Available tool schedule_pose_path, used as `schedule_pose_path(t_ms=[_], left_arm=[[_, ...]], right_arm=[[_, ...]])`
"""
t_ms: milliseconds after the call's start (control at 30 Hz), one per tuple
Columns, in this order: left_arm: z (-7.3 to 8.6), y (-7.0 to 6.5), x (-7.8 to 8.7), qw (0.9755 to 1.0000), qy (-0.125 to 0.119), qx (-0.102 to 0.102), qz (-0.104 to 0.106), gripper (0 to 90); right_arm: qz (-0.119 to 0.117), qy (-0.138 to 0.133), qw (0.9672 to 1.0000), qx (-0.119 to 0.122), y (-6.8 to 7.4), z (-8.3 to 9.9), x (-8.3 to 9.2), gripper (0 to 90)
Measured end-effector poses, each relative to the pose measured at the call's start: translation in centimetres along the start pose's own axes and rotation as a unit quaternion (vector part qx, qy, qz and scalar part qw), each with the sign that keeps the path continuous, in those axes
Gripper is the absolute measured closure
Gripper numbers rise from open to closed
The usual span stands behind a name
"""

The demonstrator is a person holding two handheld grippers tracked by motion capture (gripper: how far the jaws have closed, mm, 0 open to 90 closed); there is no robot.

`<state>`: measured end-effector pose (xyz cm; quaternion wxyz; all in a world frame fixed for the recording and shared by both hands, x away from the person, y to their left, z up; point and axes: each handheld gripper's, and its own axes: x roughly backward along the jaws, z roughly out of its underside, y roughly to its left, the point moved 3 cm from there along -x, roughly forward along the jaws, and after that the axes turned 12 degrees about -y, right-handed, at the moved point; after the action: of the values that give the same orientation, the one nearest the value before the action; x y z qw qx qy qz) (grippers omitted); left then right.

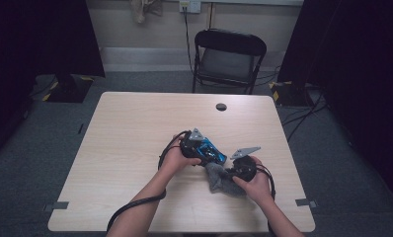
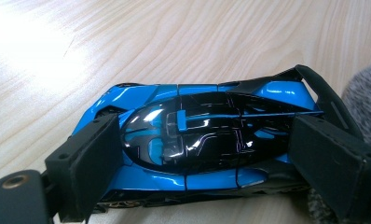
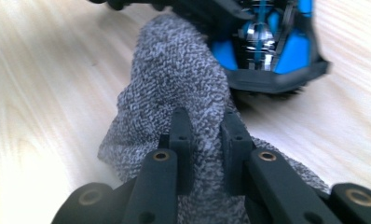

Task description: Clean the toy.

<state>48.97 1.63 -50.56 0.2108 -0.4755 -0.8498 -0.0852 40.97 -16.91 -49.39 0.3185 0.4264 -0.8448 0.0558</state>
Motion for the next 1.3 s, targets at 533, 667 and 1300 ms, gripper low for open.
schedule_pose_path(t_ms=[533,667,1300], left_arm=[[0.1,0.1,0.0,1.0000,-0.005,0.001,0.000,9.9],[0.1,0.1,0.0,1.0000,-0.003,0.001,0.000,9.9],[0.1,0.1,0.1,1.0000,-0.008,0.000,0.001,9.9]], right_arm=[[0.026,0.009,0.9995,-0.017,-2.5,-0.1,0.9,78.3],[0.042,0.009,0.9989,-0.019,-3.5,-0.1,1.4,78.3],[0.141,-0.028,0.9871,-0.071,-8.5,-2.1,3.2,78.3]])
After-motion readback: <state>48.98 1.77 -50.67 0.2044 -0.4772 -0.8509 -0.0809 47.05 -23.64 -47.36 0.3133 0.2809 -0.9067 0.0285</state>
